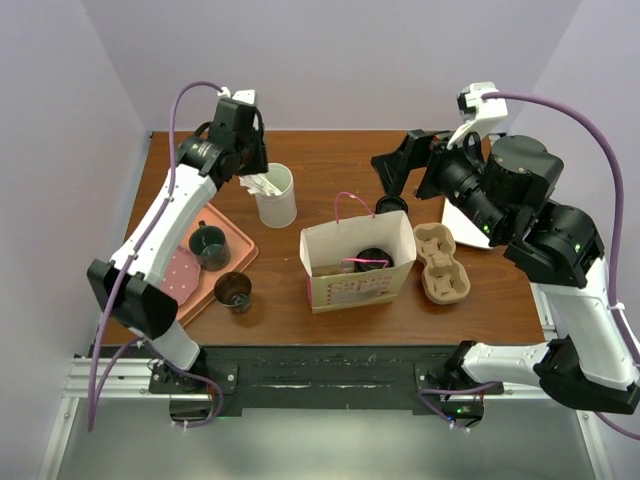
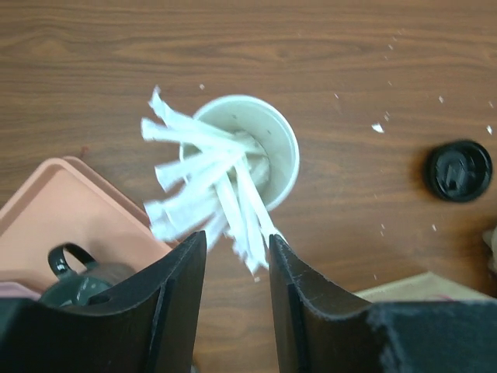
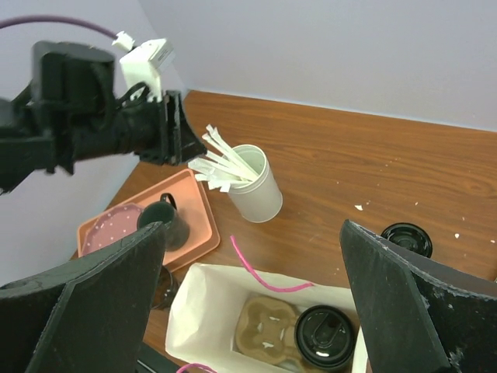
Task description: Pack the takeout coffee
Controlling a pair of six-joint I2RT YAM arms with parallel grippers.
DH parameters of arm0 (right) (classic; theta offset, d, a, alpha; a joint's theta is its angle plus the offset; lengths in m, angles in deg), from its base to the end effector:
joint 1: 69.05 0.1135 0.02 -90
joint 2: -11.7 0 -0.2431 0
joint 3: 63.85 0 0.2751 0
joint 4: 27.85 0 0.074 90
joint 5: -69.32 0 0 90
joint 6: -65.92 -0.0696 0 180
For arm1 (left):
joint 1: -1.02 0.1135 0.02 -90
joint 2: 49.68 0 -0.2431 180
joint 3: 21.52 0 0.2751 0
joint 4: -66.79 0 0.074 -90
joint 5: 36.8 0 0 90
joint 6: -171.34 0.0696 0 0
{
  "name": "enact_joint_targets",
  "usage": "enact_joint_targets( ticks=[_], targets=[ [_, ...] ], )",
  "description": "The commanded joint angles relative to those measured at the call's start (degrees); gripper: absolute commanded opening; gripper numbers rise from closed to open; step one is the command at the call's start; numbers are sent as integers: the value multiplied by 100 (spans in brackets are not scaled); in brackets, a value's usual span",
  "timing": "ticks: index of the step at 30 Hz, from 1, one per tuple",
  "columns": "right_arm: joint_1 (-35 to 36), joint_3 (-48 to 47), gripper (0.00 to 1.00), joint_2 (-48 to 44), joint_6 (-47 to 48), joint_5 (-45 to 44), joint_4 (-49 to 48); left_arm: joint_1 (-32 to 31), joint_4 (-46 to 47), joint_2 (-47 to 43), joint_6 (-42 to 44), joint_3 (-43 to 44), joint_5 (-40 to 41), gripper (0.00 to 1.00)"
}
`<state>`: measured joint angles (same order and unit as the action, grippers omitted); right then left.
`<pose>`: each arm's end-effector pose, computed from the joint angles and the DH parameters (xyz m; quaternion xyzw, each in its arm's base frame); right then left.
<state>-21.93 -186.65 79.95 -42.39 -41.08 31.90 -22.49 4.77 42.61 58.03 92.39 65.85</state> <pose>0.1730 0.1507 0.5508 -0.0652 0.7336 0.2486 0.6290 0.3669 -0.1430 0.3658 -0.0446 0.9023 -0.0739 0.4223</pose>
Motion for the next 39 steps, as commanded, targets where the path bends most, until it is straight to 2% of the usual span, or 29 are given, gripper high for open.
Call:
enact_joint_targets(
  ticks=[1,7,15,24,32,39],
  targets=[
    [-27,-1,98,-22,143,203,-110,302,241,577,230,660,291,42],
    [-27,61,98,-39,231,344,127,452,346,1264,301,1249,580,42],
    [-27,105,98,-198,336,230,364,575,522,1625,494,1425,739,45],
    [-27,140,98,-207,468,98,373,619,557,1669,608,1382,819,45],
    [-27,141,98,-110,626,89,321,698,760,1906,706,1487,248,43],
    [-27,79,98,-48,741,10,329,698,610,2003,591,1540,475,41]
  ],
)
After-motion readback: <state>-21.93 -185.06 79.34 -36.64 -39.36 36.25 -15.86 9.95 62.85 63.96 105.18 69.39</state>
